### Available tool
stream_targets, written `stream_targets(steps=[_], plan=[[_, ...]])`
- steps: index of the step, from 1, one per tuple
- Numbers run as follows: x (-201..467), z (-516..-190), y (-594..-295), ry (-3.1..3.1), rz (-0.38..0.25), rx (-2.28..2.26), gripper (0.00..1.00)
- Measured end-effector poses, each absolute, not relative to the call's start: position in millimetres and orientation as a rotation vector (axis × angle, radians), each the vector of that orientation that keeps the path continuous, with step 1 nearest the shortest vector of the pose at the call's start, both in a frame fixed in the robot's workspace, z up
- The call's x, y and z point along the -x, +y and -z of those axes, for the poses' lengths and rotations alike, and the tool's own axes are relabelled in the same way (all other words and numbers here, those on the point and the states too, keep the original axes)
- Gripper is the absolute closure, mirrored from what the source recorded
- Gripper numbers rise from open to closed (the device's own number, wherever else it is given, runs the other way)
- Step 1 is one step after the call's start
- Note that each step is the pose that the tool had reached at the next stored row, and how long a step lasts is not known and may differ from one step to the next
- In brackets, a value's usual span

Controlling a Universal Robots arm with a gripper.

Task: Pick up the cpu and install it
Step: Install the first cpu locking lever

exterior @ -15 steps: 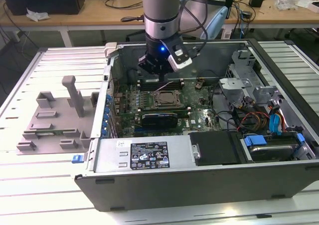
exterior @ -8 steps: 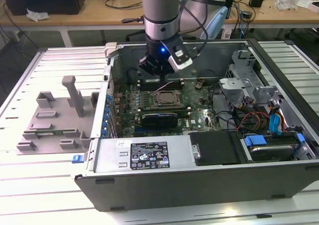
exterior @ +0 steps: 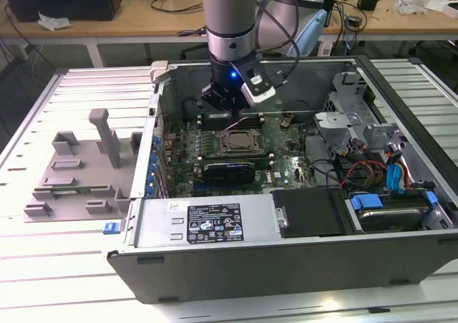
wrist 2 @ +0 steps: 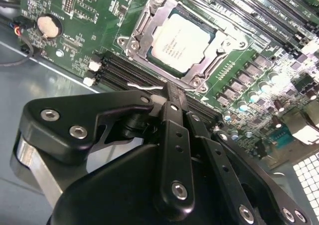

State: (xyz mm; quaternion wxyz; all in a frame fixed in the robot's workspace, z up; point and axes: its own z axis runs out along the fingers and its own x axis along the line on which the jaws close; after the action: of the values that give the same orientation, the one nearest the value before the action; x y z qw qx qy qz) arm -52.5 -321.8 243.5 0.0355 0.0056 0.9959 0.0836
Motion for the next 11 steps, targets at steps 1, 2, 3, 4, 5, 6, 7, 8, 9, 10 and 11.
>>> stream_targets(steps=[1, 2, 3, 4, 5, 6, 7, 8, 9, 10, 11], plan=[[52.4, -242.9, -321.8, 3.059, -0.256, -0.035, 0.89], [52.4, -242.3, -321.8, 3.057, -0.255, -0.060, 0.89], [52.3, -241.4, -321.8, 3.055, -0.253, -0.089, 0.89], [52.4, -240.2, -321.7, 3.053, -0.252, -0.115, 0.89], [52.4, -239.3, -321.5, 3.052, -0.251, -0.127, 0.89], [52.4, -238.5, -321.1, 3.051, -0.250, -0.136, 0.89], [52.4, -236.8, -320.1, 3.050, -0.250, -0.150, 0.89], [52.3, -234.2, -317.6, 3.048, -0.249, -0.162, 0.89], [52.3, -232.7, -315.9, 3.048, -0.249, -0.167, 0.89], [52.3, -231.8, -314.8, 3.047, -0.249, -0.170, 0.89], [52.3, -230.8, -313.3, 3.047, -0.248, -0.173, 0.89]])
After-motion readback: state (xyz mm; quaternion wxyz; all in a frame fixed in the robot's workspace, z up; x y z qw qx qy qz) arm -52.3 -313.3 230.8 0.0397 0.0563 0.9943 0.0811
